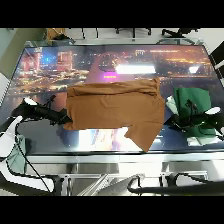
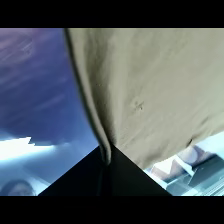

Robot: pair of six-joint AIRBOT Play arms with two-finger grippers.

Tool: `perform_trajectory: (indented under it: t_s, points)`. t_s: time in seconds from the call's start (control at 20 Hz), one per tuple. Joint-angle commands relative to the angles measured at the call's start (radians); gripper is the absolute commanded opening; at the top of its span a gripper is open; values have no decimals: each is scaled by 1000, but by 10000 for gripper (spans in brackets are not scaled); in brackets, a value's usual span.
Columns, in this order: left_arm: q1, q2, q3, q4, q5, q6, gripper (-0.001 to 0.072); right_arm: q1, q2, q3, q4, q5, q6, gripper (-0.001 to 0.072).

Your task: Fold the shirts.

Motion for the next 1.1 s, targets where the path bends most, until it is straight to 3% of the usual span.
perform_trajectory:
  t_s: [0.0,0.25,0.3,0.35,0.4,0.5,0.8,1.05]
  points:
    - [-5,2,-8,-15,-15,23,13,8,-74,-11,60,21,-28,462]
    - [-3,2,-8,-16,-26,21,13,103,-116,-11,125,53,-48,453]
    - [-2,2,-8,-16,-38,16,13,113,-116,-11,155,83,-74,362]
    - [0,2,-8,-15,-57,10,13,115,-115,-11,192,132,-113,142]
    - [1,2,-8,-14,-81,10,12,114,-113,-11,206,174,-117,29]
    - [6,3,-8,-6,-154,-18,12,114,-83,-11,160,216,-101,15]
    - [7,220,-180,206,-219,-134,12,113,197,-91,-131,287,116,14]
    - [58,414,-338,278,-228,-158,11,114,381,-158,-133,299,116,14]
